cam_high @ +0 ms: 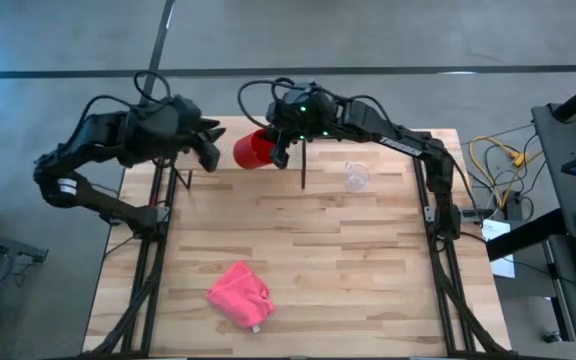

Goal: Stack small to large cups/mugs on shelf
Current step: Put the red mug on the shelf

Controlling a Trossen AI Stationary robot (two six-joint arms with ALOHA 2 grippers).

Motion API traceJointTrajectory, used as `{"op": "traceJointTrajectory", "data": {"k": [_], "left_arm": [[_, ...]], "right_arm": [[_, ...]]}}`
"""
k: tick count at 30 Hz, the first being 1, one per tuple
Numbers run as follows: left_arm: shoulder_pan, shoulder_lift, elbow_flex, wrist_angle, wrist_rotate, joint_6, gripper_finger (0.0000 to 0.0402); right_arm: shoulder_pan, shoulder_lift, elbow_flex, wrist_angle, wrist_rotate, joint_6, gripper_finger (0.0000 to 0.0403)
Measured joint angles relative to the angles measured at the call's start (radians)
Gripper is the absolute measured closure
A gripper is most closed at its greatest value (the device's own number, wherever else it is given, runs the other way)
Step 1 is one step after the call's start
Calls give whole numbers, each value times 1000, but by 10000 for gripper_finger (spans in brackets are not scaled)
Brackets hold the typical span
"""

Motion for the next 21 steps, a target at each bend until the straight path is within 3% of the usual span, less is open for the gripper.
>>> {"op": "traceJointTrajectory", "data": {"k": [9, 21], "left_arm": [[24, -4, -70, -38, -112, 1, 311], [130, 42, -215, -37, -115, -31, 311]], "right_arm": [[-52, 94, 65, 40, -22, 26, 390], [-52, 88, 67, 68, -47, 47, 390]]}}
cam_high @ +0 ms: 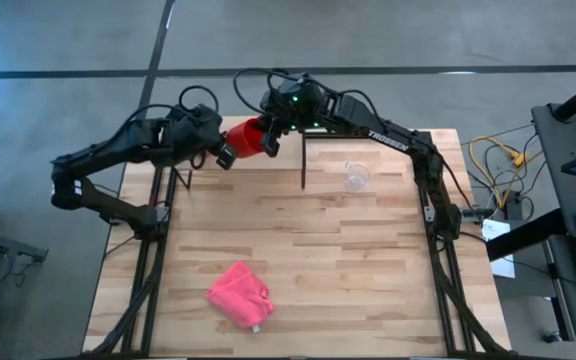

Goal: Stack small to large cups/mugs on shelf
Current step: Put the red mug on the shelf

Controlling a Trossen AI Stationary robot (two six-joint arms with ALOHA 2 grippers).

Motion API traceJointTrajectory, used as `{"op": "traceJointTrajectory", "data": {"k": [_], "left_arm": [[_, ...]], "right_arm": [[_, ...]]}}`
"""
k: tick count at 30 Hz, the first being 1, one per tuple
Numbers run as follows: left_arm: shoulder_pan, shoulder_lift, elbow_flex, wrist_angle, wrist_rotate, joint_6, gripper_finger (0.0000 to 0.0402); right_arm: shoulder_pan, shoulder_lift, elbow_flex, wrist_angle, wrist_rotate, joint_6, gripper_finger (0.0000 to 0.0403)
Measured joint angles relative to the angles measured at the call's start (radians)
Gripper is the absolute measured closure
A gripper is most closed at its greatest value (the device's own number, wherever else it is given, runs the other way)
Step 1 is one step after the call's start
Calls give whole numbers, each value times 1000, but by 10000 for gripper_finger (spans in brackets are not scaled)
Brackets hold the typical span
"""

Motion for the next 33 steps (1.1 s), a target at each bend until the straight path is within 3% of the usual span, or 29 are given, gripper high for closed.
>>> {"op": "traceJointTrajectory", "data": {"k": [23, 29, 33], "left_arm": [[21, -3, -147, 46, 94, -21, 311], [20, -36, -122, 53, 126, -22, 311], [20, -69, -90, 65, 138, -22, 311]], "right_arm": [[3, 2, -2, -51, -26, 33, 390], [2, 1, -2, -230, 75, 23, 390], [-6, 1, -2, -267, 86, -7, 390]]}}
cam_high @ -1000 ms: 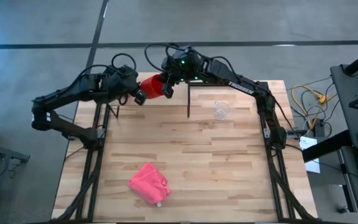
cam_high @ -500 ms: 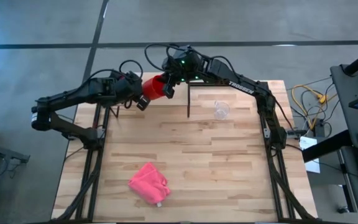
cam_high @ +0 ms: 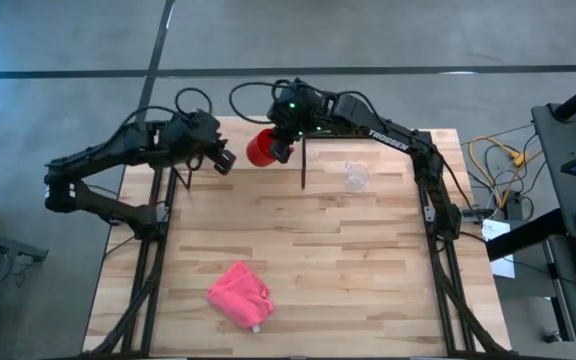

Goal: Stack small to large cups/mugs on shelf
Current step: Put the red mug on the shelf

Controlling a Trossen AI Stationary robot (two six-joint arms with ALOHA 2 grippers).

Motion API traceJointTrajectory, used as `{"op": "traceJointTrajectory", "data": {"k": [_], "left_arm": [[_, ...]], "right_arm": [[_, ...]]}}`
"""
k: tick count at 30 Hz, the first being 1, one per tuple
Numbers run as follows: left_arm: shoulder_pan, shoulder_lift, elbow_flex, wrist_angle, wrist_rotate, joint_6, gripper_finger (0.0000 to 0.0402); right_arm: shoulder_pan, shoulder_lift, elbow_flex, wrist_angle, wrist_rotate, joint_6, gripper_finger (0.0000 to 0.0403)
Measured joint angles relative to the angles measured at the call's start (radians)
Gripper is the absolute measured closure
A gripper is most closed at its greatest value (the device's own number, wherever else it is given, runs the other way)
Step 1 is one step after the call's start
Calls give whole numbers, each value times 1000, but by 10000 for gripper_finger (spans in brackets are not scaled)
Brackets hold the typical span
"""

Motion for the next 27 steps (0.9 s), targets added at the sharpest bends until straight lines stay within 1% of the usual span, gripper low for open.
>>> {"op": "traceJointTrajectory", "data": {"k": [5, 11, 19, 27], "left_arm": [[0, -45, 33, 64, 38, 3, 311], [0, -73, 36, 143, 43, 7, 311], [0, -44, 34, 146, 53, 9, 311], [0, -9, 33, 146, 59, 10, 311]], "right_arm": [[-10, 6, 0, -60, 75, -58, 390], [-39, 18, -1, -82, 102, -83, 390], [-71, 52, -1, -82, 102, -105, 390], [-72, 59, -2, -77, 100, -141, 390]]}}
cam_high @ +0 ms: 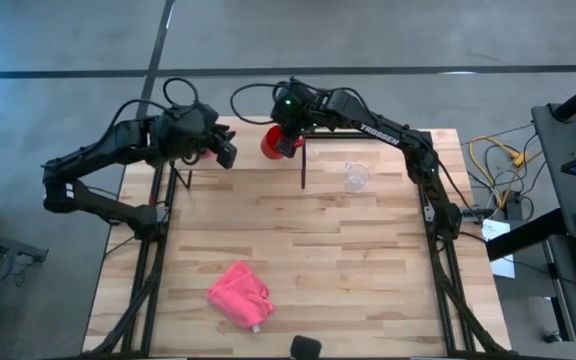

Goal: Stack small to large cups/mugs on shelf
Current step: Put the red mug on the shelf

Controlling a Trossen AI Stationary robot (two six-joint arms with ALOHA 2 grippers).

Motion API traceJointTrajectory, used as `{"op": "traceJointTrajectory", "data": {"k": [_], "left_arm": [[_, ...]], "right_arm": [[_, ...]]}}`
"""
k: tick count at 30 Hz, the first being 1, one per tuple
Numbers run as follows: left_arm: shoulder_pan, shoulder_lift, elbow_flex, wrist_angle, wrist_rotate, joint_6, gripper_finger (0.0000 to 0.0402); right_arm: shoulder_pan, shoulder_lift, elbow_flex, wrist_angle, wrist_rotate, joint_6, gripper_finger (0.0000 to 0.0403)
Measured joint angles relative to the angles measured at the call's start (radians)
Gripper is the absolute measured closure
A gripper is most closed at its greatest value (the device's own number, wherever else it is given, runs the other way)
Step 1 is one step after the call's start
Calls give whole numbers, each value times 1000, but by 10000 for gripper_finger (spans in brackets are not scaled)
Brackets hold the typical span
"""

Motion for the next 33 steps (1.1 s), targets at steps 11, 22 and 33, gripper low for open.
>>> {"op": "traceJointTrajectory", "data": {"k": [11, 22, 33], "left_arm": [[0, 2, 0, 1, 6, -4, 311], [0, 2, -1, 42, 6, -4, 311], [0, 2, 0, 79, 5, 29, 311]], "right_arm": [[-26, 0, -2, -9, -58, 14, 390], [-29, 0, -4, -33, -63, 9, 390], [-30, 0, -4, -5, -101, -1, 390]]}}
